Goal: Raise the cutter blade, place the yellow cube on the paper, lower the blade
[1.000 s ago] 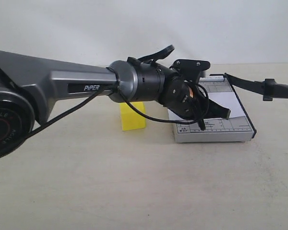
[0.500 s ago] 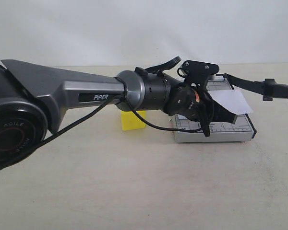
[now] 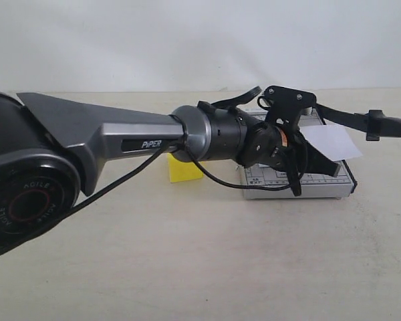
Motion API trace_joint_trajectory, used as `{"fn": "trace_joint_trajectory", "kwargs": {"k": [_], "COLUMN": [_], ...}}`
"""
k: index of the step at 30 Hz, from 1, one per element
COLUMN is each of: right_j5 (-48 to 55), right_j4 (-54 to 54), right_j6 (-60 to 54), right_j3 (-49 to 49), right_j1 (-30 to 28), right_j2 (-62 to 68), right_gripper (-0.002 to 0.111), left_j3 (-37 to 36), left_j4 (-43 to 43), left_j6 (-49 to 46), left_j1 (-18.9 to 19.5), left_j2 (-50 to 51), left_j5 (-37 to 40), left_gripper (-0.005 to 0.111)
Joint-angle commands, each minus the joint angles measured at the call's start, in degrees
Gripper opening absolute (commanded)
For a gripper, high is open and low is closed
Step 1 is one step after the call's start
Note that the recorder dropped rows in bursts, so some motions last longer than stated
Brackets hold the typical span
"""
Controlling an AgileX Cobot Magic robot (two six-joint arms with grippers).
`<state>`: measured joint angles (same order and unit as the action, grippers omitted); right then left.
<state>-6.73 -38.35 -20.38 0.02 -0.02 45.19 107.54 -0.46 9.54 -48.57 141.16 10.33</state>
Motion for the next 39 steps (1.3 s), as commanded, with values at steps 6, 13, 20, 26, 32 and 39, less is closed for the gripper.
{"fn": "trace_joint_trajectory", "kwargs": {"k": [6,13,20,26,32,39], "right_j5": [0.0,0.15,0.7,0.8,0.8,0.8], "right_j4": [0.31,0.31,0.31,0.31,0.31,0.31], "right_j6": [0.41,0.41,0.84,0.84,0.97,0.85], "right_j3": [-0.02,-0.02,-0.02,-0.02,-0.02,-0.02], "right_j1": [0.02,0.02,0.02,0.02,0.02,0.02], "right_j2": [0.07,0.07,0.07,0.07,0.07,0.07], "right_gripper": [0.0,0.0,0.0,0.0,0.0,0.0], "left_j3": [0.07,0.07,0.07,0.07,-0.05,-3.97], "left_j4": [-0.14,2.98,2.98,2.87,2.87,2.87], "left_j6": [-0.63,-0.63,-2.86,-3.05,-0.68,11.33], "left_j1": [-1.27,0.19,0.73,0.6,0.6,0.6], "left_j2": [0.58,2.14,2.79,1.47,-4.12,-11.4], "left_j5": [-4.07,-5.73,-7.39,-9.18,-2.97,-2.98], "left_gripper": [0.005,0.005,0.005,0.005,0.005,0.005]}}
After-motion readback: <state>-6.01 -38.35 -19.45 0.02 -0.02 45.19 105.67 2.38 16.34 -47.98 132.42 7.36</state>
